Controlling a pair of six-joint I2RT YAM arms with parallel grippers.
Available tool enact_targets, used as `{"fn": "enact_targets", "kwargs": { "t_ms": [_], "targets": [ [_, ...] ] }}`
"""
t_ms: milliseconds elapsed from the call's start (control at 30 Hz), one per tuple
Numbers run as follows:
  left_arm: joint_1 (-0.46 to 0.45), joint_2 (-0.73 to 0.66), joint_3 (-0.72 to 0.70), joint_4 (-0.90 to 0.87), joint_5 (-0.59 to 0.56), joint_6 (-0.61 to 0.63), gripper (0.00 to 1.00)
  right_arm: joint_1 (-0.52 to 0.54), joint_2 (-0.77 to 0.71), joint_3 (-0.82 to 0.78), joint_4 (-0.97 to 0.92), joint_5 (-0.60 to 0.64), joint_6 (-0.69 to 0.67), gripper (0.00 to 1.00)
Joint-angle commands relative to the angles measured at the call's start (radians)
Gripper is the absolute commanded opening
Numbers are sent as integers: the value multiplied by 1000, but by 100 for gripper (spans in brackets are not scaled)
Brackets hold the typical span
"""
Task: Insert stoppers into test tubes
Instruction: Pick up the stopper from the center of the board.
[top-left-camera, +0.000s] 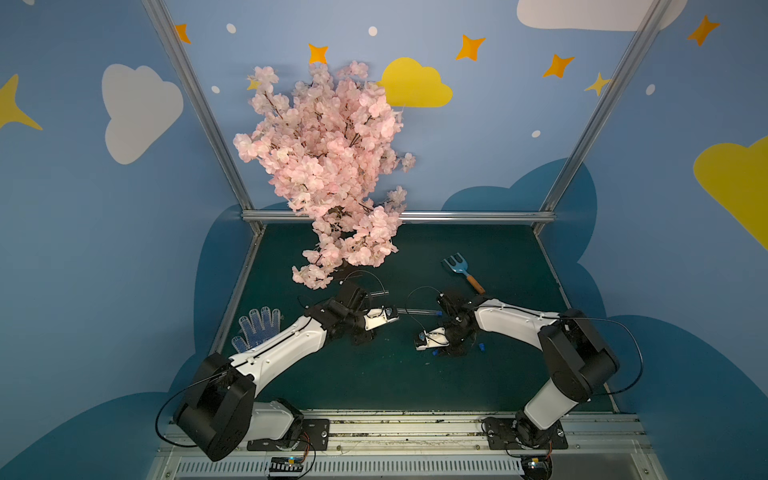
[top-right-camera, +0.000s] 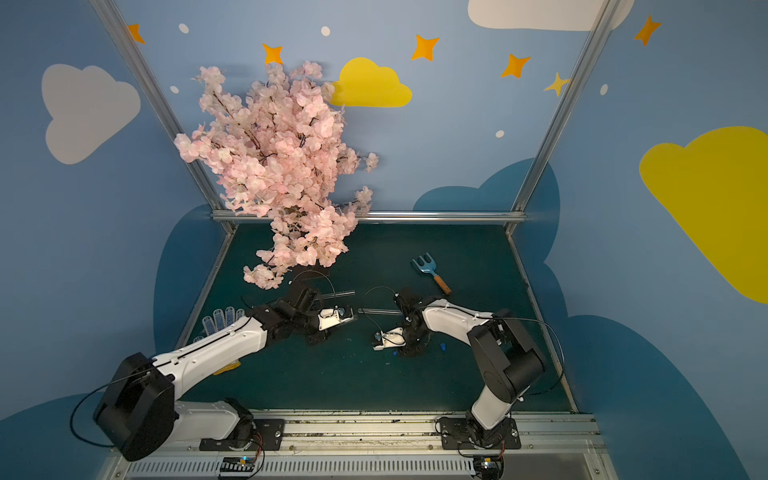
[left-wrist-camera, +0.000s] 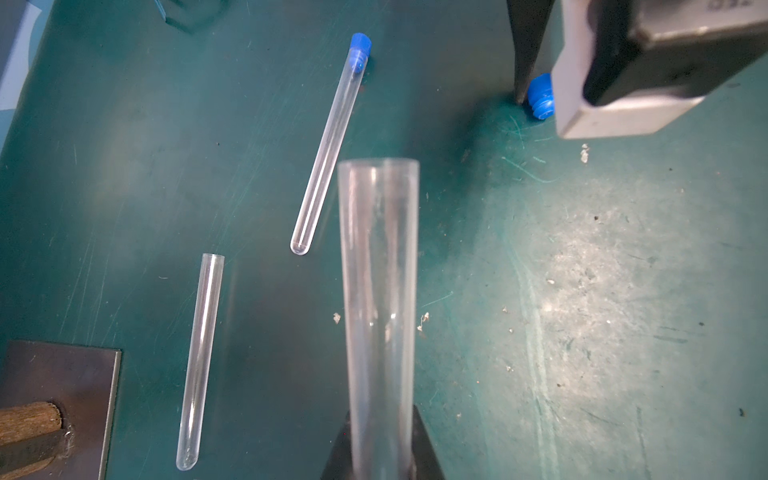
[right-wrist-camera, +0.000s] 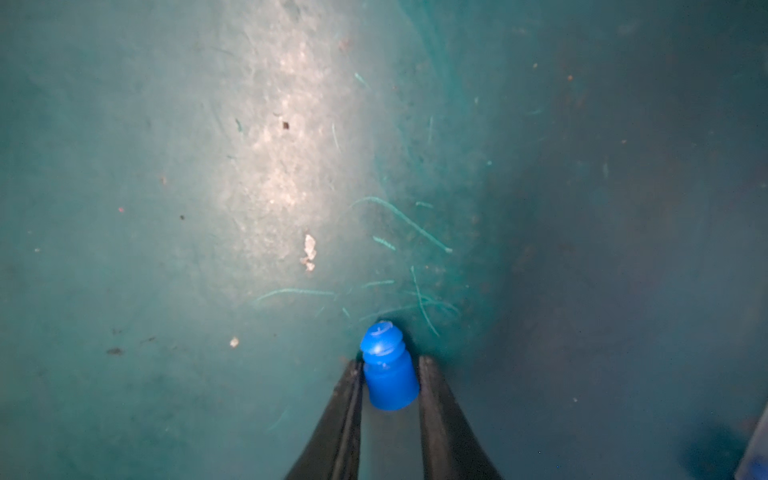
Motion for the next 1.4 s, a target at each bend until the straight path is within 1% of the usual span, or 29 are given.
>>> {"fn": "enact_targets", "kwargs": {
  "t_ms": [0,167,433,500,567,633,833,1100,1367],
  "targets": [
    [1,-5,0,-2,8,9,3,-3,23,16,-46,-6,-11,23],
    [1,-7,-2,-2,8,10,3,-3,29,20,-49,-9,-12,19],
    [1,-5,-2,-1,10,10,3,-3,34,23,-49,-33,-1,17],
    [1,-3,-1,0,10,10,3,-2,31,22,-49,-35,0,20],
    [1,-3,0,0,11,10,3,-2,28,20,-46,-37,2,25],
    [1,-2,0,-1,11,10,3,-1,26,16,-45,-41,4,28],
    [1,1,2,0,12,8,3,0,29,17,-41,-54,11,29],
    [3,3,1,0,11,9,3,2,46,25,-35,-64,12,27],
    [3,3,1,-1,11,11,3,2,57,26,-46,-60,11,21]
  ]
}}
